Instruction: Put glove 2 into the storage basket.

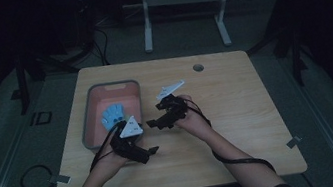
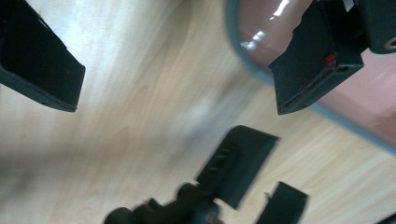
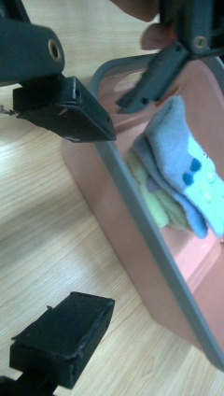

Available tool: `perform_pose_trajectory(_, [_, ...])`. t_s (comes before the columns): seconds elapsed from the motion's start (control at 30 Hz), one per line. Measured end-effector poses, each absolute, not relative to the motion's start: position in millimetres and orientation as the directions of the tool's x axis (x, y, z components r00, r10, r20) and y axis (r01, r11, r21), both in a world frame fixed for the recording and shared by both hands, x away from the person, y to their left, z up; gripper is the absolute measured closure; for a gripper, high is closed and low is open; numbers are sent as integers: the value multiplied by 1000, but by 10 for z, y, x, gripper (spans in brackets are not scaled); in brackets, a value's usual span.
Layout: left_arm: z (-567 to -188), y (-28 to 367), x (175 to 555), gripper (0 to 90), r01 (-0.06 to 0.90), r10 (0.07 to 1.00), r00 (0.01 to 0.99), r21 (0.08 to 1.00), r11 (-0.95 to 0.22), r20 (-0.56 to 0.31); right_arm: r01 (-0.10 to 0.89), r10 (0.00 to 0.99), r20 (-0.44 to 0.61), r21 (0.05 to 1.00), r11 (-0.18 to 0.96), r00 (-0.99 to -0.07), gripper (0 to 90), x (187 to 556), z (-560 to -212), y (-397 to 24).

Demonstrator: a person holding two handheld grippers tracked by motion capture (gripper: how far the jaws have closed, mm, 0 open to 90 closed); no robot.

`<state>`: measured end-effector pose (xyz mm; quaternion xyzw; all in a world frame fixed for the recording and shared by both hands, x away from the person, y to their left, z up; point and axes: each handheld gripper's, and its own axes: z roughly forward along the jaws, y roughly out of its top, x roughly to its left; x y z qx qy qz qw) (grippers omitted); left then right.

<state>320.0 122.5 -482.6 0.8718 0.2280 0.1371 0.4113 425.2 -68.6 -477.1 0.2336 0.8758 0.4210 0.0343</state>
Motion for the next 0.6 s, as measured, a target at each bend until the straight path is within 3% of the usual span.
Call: perform_pose_trajectory(0.6, [-4976, 905, 3026, 24, 246, 446, 894, 804, -541, 27, 403, 464, 142, 746, 531, -874, 160, 4174, -4887, -975])
